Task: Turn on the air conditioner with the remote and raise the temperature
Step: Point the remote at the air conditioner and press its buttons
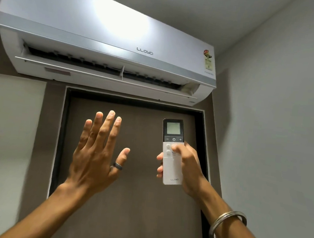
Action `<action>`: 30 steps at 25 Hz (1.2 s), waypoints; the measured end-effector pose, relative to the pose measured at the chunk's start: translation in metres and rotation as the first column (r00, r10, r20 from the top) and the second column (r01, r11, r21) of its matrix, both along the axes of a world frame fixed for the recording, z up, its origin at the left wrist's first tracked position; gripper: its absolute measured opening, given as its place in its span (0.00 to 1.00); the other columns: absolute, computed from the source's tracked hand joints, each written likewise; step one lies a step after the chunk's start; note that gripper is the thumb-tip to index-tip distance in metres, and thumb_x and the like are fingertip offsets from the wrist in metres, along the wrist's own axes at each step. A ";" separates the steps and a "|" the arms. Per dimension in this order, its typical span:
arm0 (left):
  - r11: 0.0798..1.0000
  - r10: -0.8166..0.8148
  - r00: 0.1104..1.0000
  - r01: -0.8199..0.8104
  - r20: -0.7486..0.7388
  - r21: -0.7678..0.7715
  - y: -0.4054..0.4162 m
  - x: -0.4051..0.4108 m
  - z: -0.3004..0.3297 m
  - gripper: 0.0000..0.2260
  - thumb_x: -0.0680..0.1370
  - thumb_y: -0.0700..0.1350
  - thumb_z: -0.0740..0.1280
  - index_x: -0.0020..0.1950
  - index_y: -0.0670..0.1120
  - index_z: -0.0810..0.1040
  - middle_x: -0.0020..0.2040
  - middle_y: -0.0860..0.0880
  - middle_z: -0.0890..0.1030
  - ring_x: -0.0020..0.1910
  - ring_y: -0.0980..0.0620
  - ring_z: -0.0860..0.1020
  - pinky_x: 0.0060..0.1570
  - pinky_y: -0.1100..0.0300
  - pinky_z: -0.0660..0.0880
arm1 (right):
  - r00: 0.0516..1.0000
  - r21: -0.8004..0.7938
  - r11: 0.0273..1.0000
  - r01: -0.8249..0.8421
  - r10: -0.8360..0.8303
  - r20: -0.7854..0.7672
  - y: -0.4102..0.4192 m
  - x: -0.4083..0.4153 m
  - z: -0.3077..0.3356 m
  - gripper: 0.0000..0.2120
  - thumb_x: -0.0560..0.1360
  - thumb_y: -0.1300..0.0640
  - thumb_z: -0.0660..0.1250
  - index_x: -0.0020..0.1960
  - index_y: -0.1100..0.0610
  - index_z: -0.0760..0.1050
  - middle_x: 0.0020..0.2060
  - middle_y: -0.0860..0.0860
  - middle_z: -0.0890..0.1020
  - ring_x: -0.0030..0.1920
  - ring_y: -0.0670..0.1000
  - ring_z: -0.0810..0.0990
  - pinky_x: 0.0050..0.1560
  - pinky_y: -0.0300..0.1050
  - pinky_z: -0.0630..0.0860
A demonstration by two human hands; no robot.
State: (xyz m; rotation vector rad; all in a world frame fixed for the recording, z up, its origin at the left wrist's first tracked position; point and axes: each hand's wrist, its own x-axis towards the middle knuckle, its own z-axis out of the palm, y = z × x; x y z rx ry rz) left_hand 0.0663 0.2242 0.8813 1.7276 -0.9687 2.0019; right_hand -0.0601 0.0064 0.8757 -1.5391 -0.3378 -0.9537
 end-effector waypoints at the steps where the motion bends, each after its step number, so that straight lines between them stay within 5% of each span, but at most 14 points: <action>1: 1.000 0.010 1.000 -0.010 0.008 -0.002 0.003 -0.001 0.002 0.34 0.81 0.59 0.58 0.82 0.41 0.59 0.84 0.41 0.57 0.84 0.39 0.51 0.82 0.39 0.52 | 1.000 -0.007 1.000 0.015 -0.015 0.003 0.002 -0.001 0.002 0.16 0.77 0.49 0.62 0.59 0.59 0.73 0.40 0.58 0.88 0.31 0.58 0.85 0.35 0.53 0.84; 9: 1.000 0.031 0.999 -0.031 0.010 -0.003 0.007 -0.010 0.009 0.34 0.82 0.60 0.56 0.82 0.41 0.58 0.84 0.40 0.55 0.83 0.38 0.50 0.82 0.38 0.51 | 0.999 -0.033 0.999 0.008 -0.007 0.033 0.014 -0.003 0.012 0.19 0.77 0.48 0.61 0.61 0.60 0.73 0.42 0.60 0.88 0.33 0.59 0.85 0.41 0.57 0.85; 18: 0.999 0.037 0.999 -0.037 0.021 -0.010 0.004 -0.014 0.019 0.34 0.82 0.61 0.55 0.82 0.41 0.58 0.83 0.39 0.56 0.83 0.37 0.51 0.82 0.39 0.50 | 0.997 -0.031 0.999 0.015 -0.012 0.081 0.019 -0.012 0.019 0.22 0.76 0.48 0.62 0.63 0.62 0.72 0.40 0.57 0.88 0.32 0.57 0.85 0.35 0.52 0.85; 22: 0.999 0.046 0.999 -0.046 0.013 -0.009 0.003 -0.015 0.017 0.35 0.81 0.61 0.55 0.82 0.40 0.59 0.83 0.39 0.56 0.83 0.37 0.51 0.81 0.37 0.52 | 0.994 -0.089 0.992 0.089 -0.083 0.072 0.021 -0.013 0.014 0.15 0.77 0.46 0.62 0.60 0.53 0.73 0.37 0.51 0.89 0.31 0.53 0.86 0.32 0.49 0.85; 30: 1.000 0.026 1.000 -0.026 -0.004 -0.012 0.005 -0.013 0.014 0.35 0.81 0.61 0.54 0.82 0.40 0.58 0.83 0.39 0.55 0.83 0.37 0.50 0.82 0.39 0.50 | 0.996 -0.046 0.999 0.013 -0.009 0.094 0.028 -0.012 0.009 0.17 0.77 0.48 0.61 0.59 0.58 0.71 0.39 0.55 0.88 0.30 0.56 0.85 0.32 0.48 0.85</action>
